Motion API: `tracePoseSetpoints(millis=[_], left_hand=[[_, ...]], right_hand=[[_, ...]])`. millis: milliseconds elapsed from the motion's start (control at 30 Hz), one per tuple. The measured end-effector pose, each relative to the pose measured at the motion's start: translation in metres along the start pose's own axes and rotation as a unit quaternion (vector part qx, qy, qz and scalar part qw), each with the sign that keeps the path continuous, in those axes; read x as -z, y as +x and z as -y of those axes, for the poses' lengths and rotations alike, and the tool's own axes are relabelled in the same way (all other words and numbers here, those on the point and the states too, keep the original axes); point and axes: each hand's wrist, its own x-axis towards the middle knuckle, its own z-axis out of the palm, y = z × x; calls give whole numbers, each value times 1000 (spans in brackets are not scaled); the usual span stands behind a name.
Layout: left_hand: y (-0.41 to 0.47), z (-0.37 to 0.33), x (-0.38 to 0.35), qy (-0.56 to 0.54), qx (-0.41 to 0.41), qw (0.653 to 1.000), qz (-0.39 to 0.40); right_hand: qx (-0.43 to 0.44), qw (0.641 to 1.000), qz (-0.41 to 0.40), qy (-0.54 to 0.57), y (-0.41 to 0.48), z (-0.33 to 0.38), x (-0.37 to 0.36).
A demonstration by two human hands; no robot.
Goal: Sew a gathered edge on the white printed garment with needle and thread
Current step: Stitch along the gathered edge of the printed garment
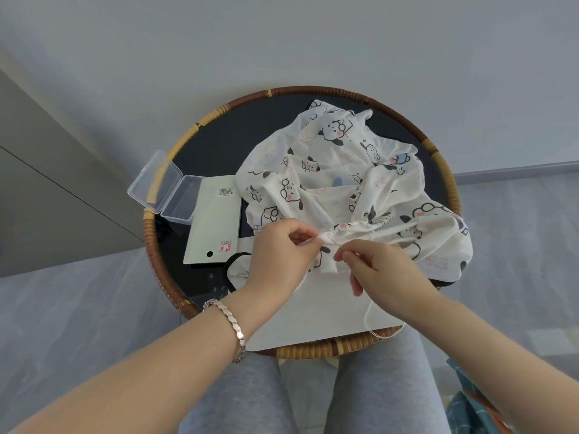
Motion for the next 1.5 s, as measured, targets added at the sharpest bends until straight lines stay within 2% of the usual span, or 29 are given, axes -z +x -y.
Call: tracePoseSetpoints(millis=[567,700,1033,1200,1300,1500], left_hand=[[-9,-5,0,-1,-31,999,17],[-10,-5,-1,2,-37,999,23],[-12,-3,9,-84,-15,994,62],[-17,-1,-2,-82,-5,996,-26],[-16,-2,-7,-83,3,995,-51],[-10,-3,-7,-30,-60,994,-82]], right_hand=[[-19,1000,6,18,2,6,-3],[-24,999,-18,20,4,9,-8],[-9,996,-90,27,1,13,-24],[-30,987,-101,120,2,21,-29],[-22,984,-99,149,0,22,-28],[-14,978,-68,196,-2,21,-21]])
